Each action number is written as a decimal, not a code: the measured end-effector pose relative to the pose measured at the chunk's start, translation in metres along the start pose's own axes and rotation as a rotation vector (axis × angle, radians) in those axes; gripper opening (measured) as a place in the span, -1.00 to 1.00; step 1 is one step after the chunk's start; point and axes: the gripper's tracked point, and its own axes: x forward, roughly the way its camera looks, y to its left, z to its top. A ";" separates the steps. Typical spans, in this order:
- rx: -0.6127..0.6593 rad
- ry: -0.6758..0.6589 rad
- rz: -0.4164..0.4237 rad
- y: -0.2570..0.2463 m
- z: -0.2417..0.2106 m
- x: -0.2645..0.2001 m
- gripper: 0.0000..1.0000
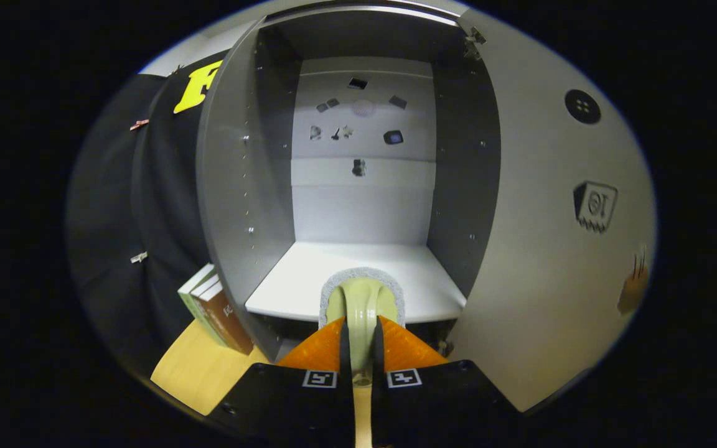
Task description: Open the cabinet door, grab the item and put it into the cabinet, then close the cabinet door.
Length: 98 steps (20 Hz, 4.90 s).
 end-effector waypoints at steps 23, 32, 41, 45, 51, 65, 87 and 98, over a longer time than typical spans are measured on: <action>-0.006 0.050 -0.071 0.000 0.033 0.209 -0.48; -0.015 -0.014 -0.012 0.011 0.051 0.203 -0.31; -0.015 -0.281 0.055 0.023 0.132 0.065 -0.08; -0.012 -0.331 0.053 0.021 0.141 -0.010 0.08; 0.036 -0.360 0.027 0.020 0.133 -0.108 0.54; 0.097 -0.367 -0.025 -0.045 0.092 -0.334 0.95; 0.088 -0.260 0.072 -0.235 0.023 -0.301 0.95; 0.100 -0.238 0.119 -0.206 0.016 -0.288 0.94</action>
